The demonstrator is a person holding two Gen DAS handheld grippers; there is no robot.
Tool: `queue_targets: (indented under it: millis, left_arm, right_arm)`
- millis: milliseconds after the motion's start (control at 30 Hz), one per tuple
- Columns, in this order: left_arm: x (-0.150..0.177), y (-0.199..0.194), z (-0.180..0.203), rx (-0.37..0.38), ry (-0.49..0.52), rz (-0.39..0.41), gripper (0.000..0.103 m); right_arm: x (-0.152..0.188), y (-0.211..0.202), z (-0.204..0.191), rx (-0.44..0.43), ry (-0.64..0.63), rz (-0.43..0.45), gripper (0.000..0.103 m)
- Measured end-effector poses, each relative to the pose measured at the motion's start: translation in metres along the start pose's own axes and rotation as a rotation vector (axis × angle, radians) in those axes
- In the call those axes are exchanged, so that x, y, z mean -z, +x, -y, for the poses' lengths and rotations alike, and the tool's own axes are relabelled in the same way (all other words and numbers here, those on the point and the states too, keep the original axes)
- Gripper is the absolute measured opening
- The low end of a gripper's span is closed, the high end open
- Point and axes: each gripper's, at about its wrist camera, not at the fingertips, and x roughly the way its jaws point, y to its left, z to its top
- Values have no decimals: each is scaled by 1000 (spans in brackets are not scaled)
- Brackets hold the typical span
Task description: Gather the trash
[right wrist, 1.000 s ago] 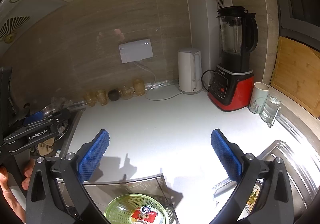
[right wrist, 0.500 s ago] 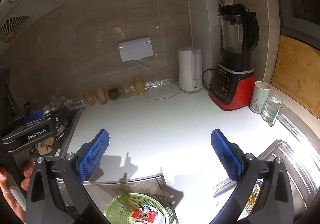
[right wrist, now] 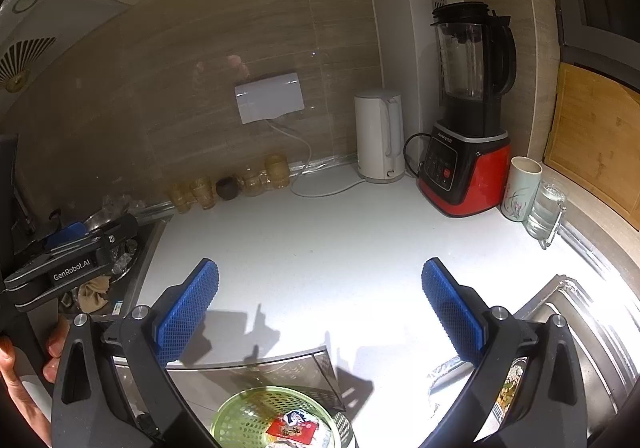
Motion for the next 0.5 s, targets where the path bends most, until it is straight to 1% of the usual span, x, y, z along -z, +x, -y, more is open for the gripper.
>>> queue_targets:
  millis: [500]
  left_arm:
    - [-3,-3,2,0,13,10,95]
  right_arm:
    - [1,-1,-1,1,6,-4,101]
